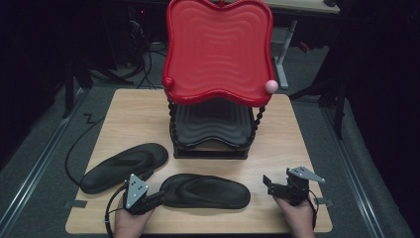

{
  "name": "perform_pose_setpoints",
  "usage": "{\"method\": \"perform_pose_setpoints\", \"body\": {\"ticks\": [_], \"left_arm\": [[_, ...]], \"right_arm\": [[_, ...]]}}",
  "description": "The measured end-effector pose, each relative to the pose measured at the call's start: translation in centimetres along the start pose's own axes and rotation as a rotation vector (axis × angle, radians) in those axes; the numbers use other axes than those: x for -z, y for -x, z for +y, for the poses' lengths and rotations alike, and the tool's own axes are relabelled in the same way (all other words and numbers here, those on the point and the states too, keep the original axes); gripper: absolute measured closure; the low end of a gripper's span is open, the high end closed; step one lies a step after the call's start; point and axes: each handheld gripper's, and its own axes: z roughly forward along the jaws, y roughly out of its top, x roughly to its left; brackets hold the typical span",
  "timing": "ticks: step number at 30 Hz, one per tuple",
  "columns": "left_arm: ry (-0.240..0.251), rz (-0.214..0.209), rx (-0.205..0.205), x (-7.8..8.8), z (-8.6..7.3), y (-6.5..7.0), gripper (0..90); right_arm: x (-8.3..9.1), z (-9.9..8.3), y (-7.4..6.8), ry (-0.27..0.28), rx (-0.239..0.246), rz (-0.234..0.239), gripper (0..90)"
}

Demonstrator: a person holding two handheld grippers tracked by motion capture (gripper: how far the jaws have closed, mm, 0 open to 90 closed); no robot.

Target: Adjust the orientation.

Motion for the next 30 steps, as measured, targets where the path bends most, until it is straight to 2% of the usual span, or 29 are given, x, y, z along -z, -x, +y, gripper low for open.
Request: {"method": "perform_pose_setpoints", "body": {"ticks": [1,3,6,9,12,13,21,26,30], "left_arm": [[0.000,0.000,0.000,0.0,0.0,0.0,31.5],[-0.019,0.007,-0.048,0.1,0.2,-0.6,31.6],[-0.020,0.005,-0.069,-0.1,0.2,-1.1,31.8],[-0.018,0.000,-0.067,-0.3,0.3,-1.5,31.8],[-0.034,0.003,-0.070,-0.3,0.4,-1.8,32.1],[-0.047,0.012,-0.105,-0.2,0.5,-2.1,32.3],[-0.080,0.019,-0.109,0.2,1.0,-3.0,32.8],[-0.110,0.046,-0.111,0.8,1.2,-4.3,32.8],[-0.125,0.070,-0.082,1.5,1.3,-5.8,34.2]], "right_arm": [[0.0,-0.1,0.0,-0.004,0.000,0.004,0.2],[0.1,-0.2,0.1,-0.004,-0.013,0.009,0.3],[0.6,-0.4,0.3,0.014,-0.033,0.022,0.2],[1.2,-0.4,0.7,0.039,-0.052,0.031,0.2],[1.3,-0.5,0.9,0.040,-0.058,0.039,0.2],[1.3,-0.6,1.0,0.039,-0.060,0.044,0.3],[0.7,-0.9,1.0,0.007,-0.070,0.064,0.5],[0.3,-0.8,0.9,0.000,-0.059,0.065,1.0],[0.2,-0.7,0.8,-0.001,-0.052,0.067,1.4]]}}
